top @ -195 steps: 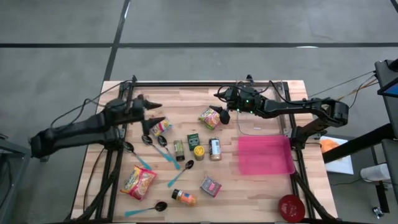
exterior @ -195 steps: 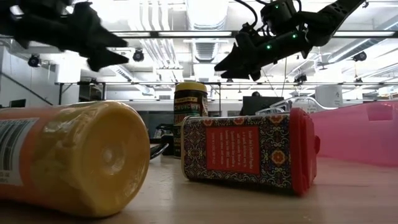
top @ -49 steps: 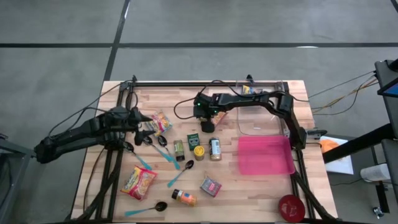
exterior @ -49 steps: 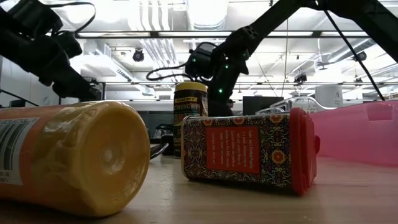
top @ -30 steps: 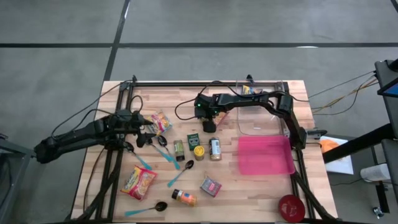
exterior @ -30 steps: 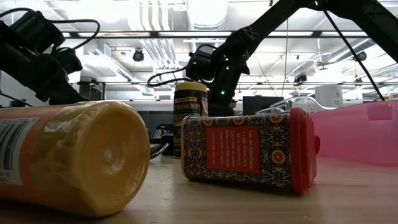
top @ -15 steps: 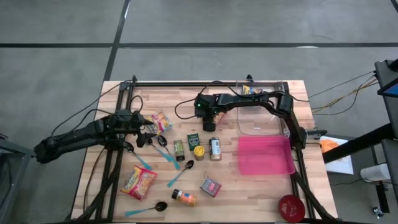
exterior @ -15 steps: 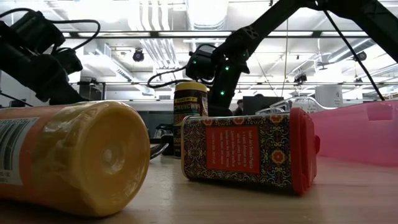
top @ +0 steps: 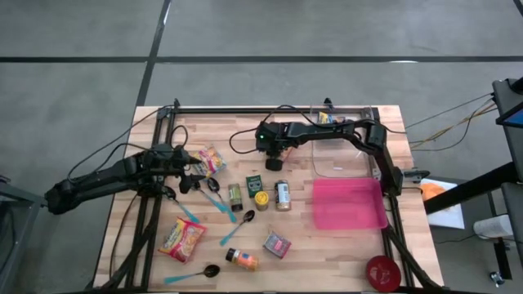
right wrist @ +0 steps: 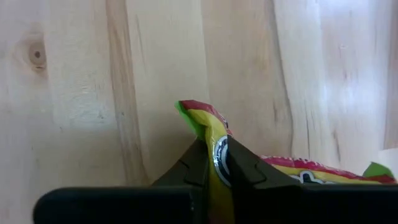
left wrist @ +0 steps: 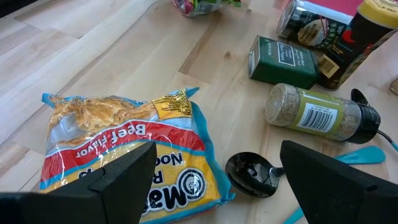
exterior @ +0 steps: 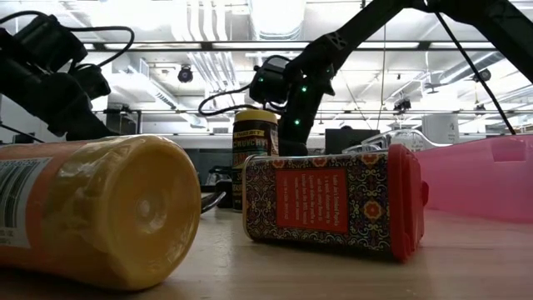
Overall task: Pick & Place Food Item
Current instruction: Put the green noodle pack into the top transparent bin
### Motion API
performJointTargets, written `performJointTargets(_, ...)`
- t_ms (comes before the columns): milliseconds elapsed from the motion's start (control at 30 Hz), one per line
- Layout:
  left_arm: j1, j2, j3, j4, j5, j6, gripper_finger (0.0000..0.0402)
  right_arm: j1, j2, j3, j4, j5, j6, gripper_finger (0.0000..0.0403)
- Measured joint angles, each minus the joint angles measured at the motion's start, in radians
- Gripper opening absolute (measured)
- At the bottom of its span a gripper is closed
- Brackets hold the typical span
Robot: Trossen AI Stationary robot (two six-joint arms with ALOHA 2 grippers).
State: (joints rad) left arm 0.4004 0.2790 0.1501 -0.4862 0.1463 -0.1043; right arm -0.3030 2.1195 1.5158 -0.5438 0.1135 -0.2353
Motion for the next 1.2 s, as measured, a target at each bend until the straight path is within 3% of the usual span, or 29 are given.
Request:
performJointTargets(233, 0.000, 0.000, 0.000, 0.000, 0.000, 0.000, 0.0347, 0.027, -0.017, 0.000, 0.001, 0.110, 0.000, 0.0022)
performJointTargets(600, 0.000, 0.000, 0.000, 0.000, 0.000, 0.000, 0.0347, 0.123, -0.122, 0.000, 0.002, 0.401, 0.011, 0.0022)
performJointTargets(1000, 0.000, 0.000, 0.000, -0.001, 0.000, 0.000, 0.0347, 0.134, -0.375, -0.033, -0.010, 0.573, 0.232, 0.0022)
performJointTargets(1200, 0.000, 0.006, -0.001, -0.001, 0.000, 0.000, 0.0347, 0.102, -0.513, -0.082, -0.154, 0.674, 0.427, 0.0022)
